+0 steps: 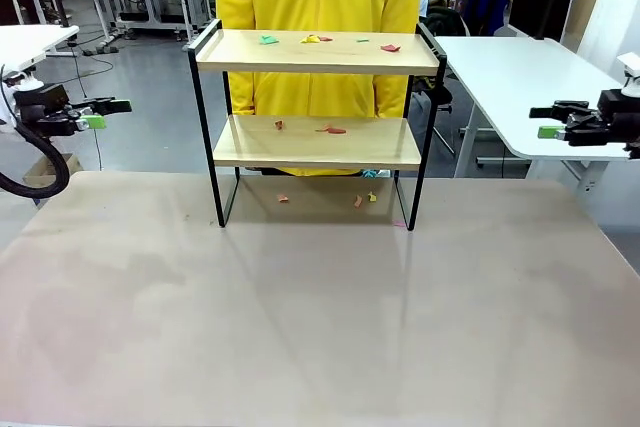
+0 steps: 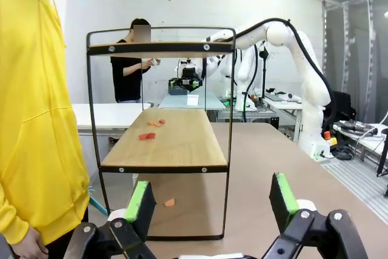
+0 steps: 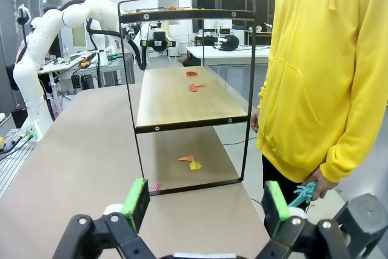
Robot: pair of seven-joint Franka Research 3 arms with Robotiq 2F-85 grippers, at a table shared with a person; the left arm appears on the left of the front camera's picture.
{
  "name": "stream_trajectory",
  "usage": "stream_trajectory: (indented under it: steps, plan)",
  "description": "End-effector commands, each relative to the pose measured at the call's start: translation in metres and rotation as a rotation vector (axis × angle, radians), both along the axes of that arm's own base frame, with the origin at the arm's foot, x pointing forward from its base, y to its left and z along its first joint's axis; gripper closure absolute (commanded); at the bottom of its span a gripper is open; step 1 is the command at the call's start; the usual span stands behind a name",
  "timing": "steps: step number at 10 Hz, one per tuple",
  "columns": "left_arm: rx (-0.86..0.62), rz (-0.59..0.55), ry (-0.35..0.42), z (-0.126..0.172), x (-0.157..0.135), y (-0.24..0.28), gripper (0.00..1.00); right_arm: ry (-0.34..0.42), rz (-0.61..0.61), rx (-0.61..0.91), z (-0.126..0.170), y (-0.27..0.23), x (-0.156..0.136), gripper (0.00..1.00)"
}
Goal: Clean the shelf.
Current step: Pick up the Duster handed by the human.
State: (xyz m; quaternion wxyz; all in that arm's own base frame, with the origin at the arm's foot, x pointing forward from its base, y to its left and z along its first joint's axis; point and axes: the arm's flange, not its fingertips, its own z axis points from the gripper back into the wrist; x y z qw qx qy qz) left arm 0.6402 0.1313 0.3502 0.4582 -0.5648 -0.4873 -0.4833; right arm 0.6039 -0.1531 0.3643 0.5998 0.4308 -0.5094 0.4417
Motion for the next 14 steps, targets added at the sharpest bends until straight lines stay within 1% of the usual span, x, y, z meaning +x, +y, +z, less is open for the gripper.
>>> stream_trajectory:
  steps: [1,14]
  plan:
    - [0.007,-0.007,-0.02,-0.0009,-0.0011,-0.0004,0.0,-0.001,-0.002,0.0,0.0004,-0.0001,0.0002,0.0]
    - [0.007,-0.007,-0.02,-0.0009,-0.0011,-0.0004,0.0,-0.001,-0.002,0.0,0.0004,-0.0001,0.0002,0.0]
